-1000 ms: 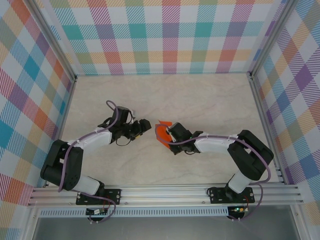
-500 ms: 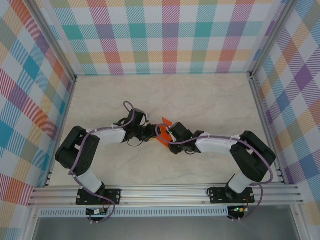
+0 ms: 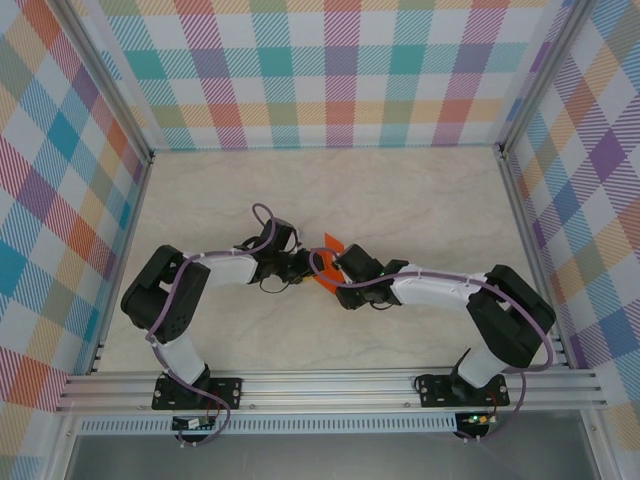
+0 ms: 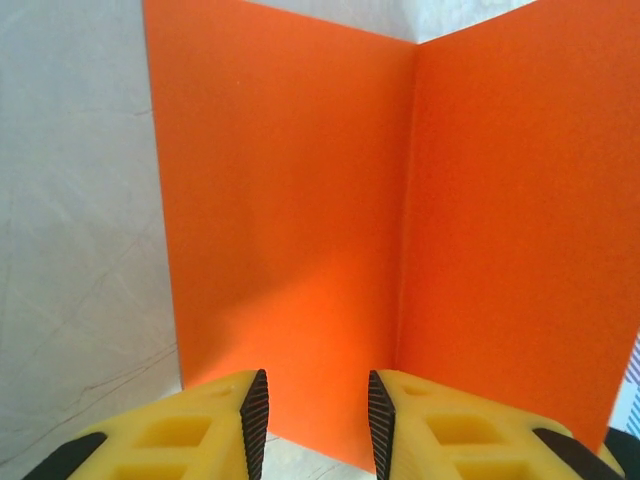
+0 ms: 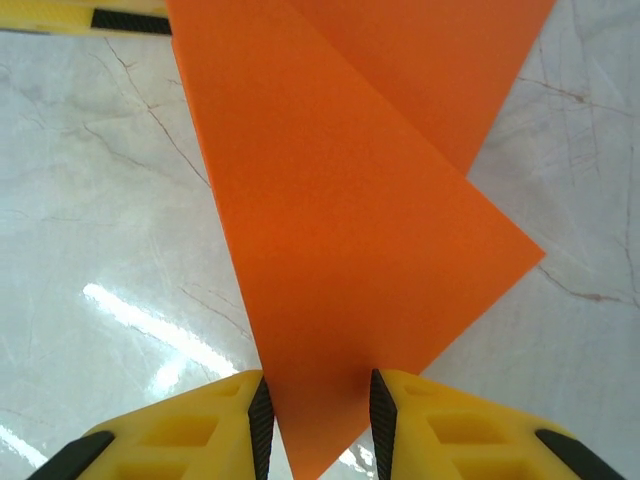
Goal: Fold a paper plane with a square sheet of paper (fold left side to right side)
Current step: Fourth fold the wing at the center of the table.
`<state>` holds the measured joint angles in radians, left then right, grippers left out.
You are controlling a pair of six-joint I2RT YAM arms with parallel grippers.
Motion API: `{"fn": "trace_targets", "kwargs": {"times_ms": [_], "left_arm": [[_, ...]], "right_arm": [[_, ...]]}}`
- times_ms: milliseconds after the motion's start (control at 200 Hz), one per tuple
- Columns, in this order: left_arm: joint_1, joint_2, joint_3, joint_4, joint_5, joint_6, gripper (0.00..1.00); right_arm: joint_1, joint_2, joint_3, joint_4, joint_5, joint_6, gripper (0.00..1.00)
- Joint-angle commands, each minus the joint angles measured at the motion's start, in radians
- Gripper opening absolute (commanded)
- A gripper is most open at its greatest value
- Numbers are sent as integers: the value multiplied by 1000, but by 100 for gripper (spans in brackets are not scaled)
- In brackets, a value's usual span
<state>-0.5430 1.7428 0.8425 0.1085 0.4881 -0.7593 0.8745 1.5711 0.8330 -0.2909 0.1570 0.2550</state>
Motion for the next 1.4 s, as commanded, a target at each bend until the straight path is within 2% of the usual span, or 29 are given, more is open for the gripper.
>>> {"fn": "trace_targets", "kwargs": {"times_ms": [0, 410, 760, 1170, 1395], "left_arm": [[-12, 17, 9, 39, 9, -10, 33], [-17, 35, 12, 66, 16, -20, 32], [-20, 41, 22, 69, 23, -24, 32], [-20, 43, 24, 63, 18, -22, 31], [-20, 38, 21, 59, 14, -19, 30]], "right_arm": [[19, -23, 23, -60, 31, 27, 33], [36, 12, 25, -70, 21, 50, 26], [44, 55, 57, -71, 24, 40, 28], [47, 71, 57, -79, 24, 42, 20], [47, 66, 48, -76, 35, 50, 19]]}}
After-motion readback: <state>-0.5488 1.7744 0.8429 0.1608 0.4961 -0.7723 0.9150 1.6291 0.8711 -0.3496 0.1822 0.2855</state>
